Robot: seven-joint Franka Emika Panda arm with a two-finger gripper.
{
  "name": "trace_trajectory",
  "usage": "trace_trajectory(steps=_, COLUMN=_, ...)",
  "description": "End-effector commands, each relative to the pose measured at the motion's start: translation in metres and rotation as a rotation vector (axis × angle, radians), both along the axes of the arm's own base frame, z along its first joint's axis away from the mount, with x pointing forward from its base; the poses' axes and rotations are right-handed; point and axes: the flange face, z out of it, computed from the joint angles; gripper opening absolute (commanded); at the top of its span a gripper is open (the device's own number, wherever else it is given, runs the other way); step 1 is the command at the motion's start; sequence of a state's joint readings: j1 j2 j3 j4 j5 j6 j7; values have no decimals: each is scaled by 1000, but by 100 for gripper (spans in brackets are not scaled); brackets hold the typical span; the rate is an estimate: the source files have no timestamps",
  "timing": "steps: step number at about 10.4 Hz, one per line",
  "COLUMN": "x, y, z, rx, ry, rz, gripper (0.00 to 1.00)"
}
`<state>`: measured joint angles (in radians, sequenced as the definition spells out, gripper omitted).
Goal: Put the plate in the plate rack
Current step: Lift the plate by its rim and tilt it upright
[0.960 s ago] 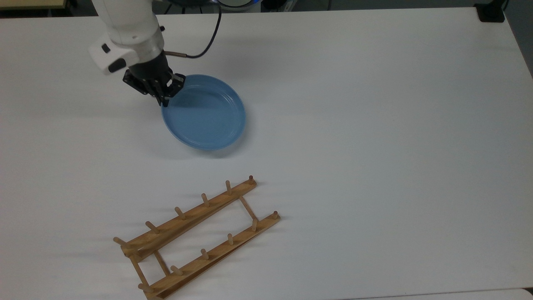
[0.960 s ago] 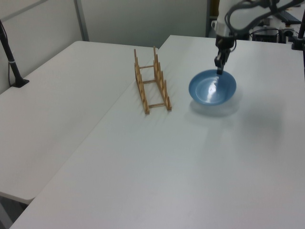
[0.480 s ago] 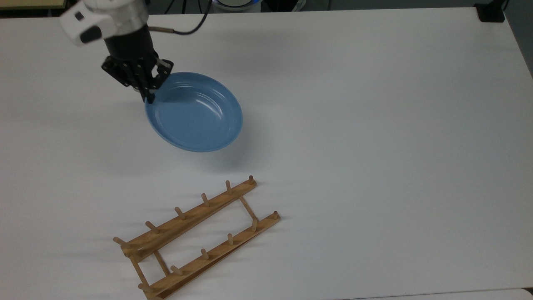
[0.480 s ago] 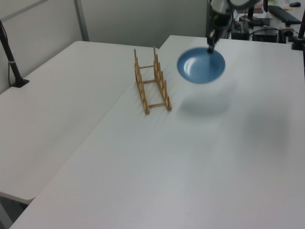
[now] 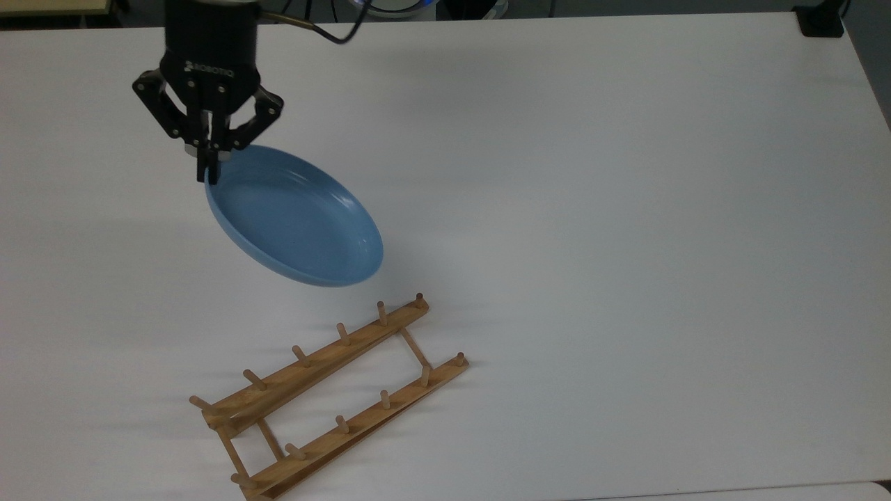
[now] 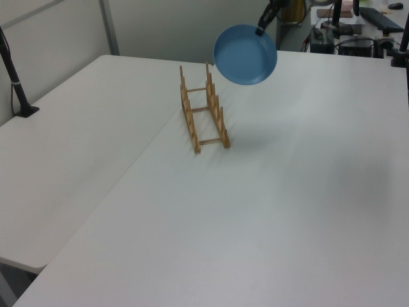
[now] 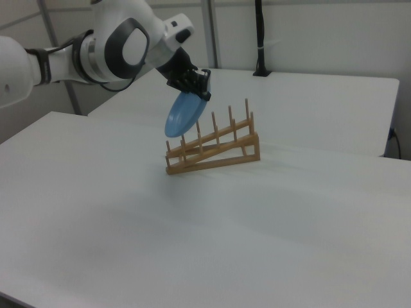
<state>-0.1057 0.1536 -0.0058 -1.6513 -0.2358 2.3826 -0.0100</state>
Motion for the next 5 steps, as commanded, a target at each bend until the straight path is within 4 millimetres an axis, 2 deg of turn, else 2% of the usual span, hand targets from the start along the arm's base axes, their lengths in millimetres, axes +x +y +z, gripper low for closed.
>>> trace_trajectory(steps=1, x=17, y=68, z=-9, rx=-202, ry=-139, rz=26, gripper=0)
trace_trajectory(steps=2, x=21, y=91, z=-19, rx=-255, ry=-181, rz=30, gripper=0)
trace_trajectory(steps=3, x=25, y=106, z=-34, rx=-305, ry=-216, rz=16, gripper=0)
trace_trajectory(steps=4, x=28, y=120, z=-49, rx=-345, ry=-258, rz=0, gripper=0)
trace_trajectory(steps=5, x=32, y=124, z=-65, rx=-386, ry=-301, rz=-18, gripper=0)
